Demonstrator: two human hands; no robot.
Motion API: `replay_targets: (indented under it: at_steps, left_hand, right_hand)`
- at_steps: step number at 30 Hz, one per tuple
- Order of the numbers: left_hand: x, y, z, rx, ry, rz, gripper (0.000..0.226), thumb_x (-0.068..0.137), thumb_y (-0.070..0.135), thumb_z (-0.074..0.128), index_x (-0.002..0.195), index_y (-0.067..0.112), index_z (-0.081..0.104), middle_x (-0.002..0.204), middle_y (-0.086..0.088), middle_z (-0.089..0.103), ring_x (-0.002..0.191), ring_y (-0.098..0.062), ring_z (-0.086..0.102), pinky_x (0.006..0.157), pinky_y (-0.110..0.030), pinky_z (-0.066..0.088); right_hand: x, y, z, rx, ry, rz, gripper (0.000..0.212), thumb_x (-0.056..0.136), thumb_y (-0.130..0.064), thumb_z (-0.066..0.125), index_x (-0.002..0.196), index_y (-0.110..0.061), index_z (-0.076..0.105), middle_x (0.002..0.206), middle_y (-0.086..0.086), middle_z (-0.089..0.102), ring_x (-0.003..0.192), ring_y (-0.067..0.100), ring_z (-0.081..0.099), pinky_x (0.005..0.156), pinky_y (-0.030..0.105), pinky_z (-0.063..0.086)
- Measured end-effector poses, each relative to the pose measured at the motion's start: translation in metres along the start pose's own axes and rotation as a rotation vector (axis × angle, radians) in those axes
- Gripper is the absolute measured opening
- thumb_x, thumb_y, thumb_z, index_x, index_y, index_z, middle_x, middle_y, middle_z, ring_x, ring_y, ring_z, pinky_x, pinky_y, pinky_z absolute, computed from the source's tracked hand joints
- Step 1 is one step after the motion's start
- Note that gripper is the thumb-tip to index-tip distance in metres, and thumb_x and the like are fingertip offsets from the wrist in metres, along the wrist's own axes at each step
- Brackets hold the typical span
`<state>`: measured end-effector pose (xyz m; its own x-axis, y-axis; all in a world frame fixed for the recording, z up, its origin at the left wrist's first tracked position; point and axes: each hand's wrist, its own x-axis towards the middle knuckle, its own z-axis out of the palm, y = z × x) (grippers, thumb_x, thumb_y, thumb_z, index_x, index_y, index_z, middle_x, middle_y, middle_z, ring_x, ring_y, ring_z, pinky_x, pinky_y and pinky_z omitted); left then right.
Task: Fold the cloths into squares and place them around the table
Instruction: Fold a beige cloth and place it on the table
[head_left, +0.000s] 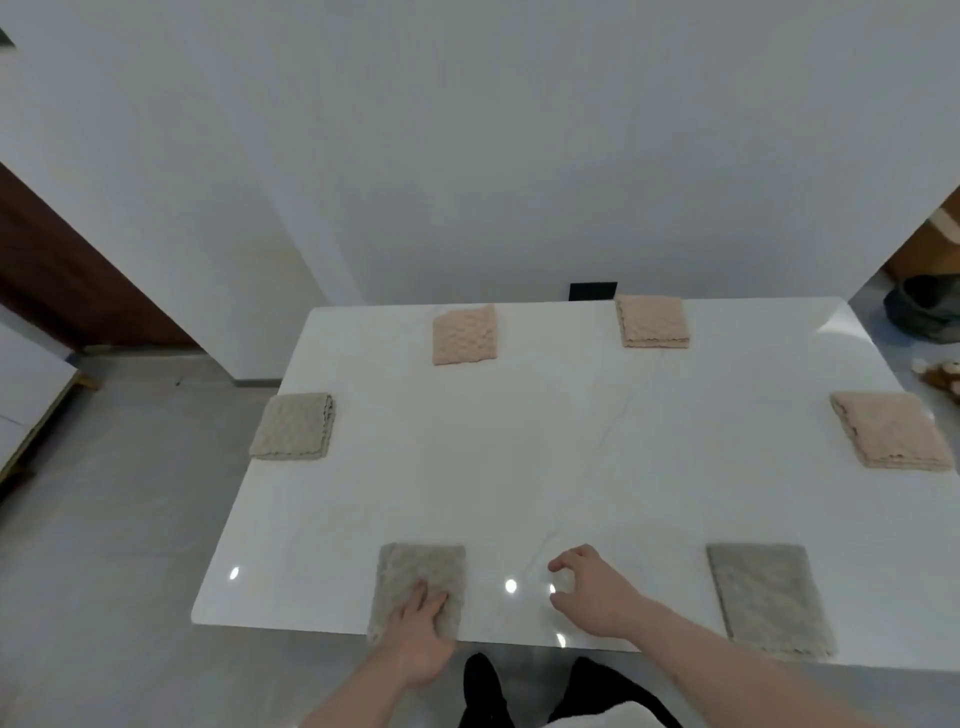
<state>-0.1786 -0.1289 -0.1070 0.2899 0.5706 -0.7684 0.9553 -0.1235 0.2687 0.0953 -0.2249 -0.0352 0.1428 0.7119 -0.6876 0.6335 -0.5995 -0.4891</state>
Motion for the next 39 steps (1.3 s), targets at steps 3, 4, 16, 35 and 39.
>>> replay_targets:
  at_steps: [3,4,16,35,39]
  left_hand:
    - [0.003,0.001,-0.012,-0.031,-0.026,0.025,0.080,0.094,0.043,0.056,0.163,0.032,0.018,0.172,0.003,-0.001,0.157,-0.028,0.010,0.127,-0.037,0.013]
    - [0.003,0.003,-0.015,-0.065,-0.038,0.024,0.081,0.091,0.042,0.059,0.162,0.031,0.023,0.172,0.002,0.003,0.157,-0.026,0.013,0.127,-0.035,0.015]
    - [0.012,-0.063,-0.128,-0.407,0.340,-0.065,0.050,0.091,0.026,0.068,0.139,0.022,0.055,0.151,-0.002,0.038,0.128,-0.021,0.053,0.110,-0.032,0.043]
    - [0.152,-0.168,-0.294,0.149,0.141,-0.105,0.080,0.094,0.038,0.056,0.163,0.016,0.020,0.170,0.003,-0.017,0.152,-0.030,0.026,0.119,-0.037,0.033]
    - [0.161,-0.166,-0.307,0.131,0.129,-0.094,0.087,0.088,0.041,0.062,0.162,0.015,0.023,0.171,0.005,-0.015,0.152,-0.025,0.028,0.117,-0.036,0.035]
  right_hand:
    - [0.004,-0.007,-0.002,-0.034,-0.016,-0.022,0.050,0.093,-0.036,0.059,0.141,-0.024,0.051,0.151,-0.003,0.032,0.118,0.014,0.058,0.104,0.025,0.042]
    - [0.006,-0.009,-0.004,-0.042,-0.017,-0.031,0.050,0.092,-0.036,0.059,0.140,-0.025,0.051,0.151,-0.004,0.033,0.117,0.014,0.058,0.103,0.024,0.042]
    - [0.044,-0.060,0.021,-0.068,-0.063,-0.064,0.054,0.095,-0.035,0.058,0.146,-0.023,0.045,0.152,-0.001,0.033,0.128,0.015,0.051,0.106,0.021,0.037]
    - [0.077,-0.141,0.108,0.240,-0.016,0.258,0.063,0.085,-0.032,0.060,0.146,-0.024,0.046,0.140,0.004,0.041,0.117,0.016,0.053,0.095,0.015,0.040]
    - [0.078,-0.144,0.113,0.260,0.006,0.290,0.064,0.086,-0.033,0.059,0.147,-0.023,0.043,0.143,0.004,0.040,0.127,0.019,0.049,0.106,0.022,0.039]
